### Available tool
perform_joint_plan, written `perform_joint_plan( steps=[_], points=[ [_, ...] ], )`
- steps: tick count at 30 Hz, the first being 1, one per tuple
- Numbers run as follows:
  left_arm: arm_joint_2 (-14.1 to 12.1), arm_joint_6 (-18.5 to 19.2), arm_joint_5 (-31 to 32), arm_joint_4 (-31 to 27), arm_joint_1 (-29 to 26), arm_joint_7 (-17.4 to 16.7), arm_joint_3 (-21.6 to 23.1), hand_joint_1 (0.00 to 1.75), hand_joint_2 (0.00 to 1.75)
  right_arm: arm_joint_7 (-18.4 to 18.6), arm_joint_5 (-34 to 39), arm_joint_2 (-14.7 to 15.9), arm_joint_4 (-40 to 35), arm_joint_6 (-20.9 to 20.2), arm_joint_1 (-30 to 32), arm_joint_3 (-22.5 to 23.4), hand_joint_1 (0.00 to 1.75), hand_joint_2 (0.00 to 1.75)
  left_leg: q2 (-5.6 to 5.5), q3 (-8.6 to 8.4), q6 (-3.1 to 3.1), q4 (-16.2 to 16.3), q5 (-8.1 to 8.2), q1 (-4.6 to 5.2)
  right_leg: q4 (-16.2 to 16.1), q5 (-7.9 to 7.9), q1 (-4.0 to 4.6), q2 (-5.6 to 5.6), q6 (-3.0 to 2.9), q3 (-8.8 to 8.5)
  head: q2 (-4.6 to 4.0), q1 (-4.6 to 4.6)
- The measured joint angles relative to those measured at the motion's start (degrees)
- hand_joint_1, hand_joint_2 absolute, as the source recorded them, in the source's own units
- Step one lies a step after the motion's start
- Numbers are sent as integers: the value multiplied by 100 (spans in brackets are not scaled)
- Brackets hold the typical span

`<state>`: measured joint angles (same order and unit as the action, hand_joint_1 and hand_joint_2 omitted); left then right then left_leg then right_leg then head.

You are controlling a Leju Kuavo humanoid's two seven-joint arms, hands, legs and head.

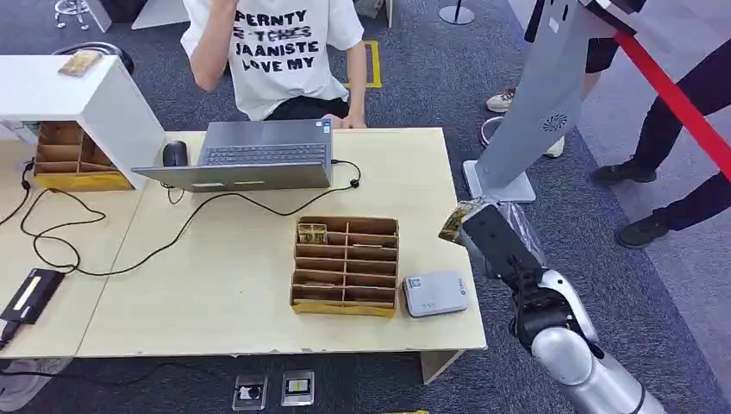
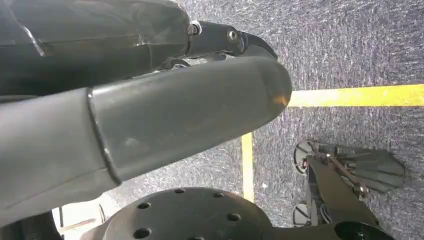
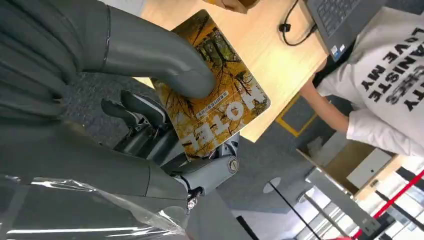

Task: Pass the card to the sensor for recognition and then transmit it.

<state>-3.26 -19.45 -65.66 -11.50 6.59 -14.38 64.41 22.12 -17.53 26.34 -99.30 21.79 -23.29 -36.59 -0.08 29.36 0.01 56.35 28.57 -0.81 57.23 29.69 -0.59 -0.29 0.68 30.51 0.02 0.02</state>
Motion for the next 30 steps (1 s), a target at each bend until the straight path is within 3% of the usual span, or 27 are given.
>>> perform_joint_plan(
  steps=[20,30],
  points=[
    [-33,9,41,0,10,-11,0,0,0,205,96,-9,231,-883,-71,-290,175,175,-1,3,0,0,0,0,4,0,0,-1,0,0,0,-2],
    [-50,-11,37,-2,12,-64,0,0,0,166,192,-72,562,-1071,-222,-566,175,175,-3,5,0,0,0,0,5,0,0,-3,0,0,0,-2]
  ],
)
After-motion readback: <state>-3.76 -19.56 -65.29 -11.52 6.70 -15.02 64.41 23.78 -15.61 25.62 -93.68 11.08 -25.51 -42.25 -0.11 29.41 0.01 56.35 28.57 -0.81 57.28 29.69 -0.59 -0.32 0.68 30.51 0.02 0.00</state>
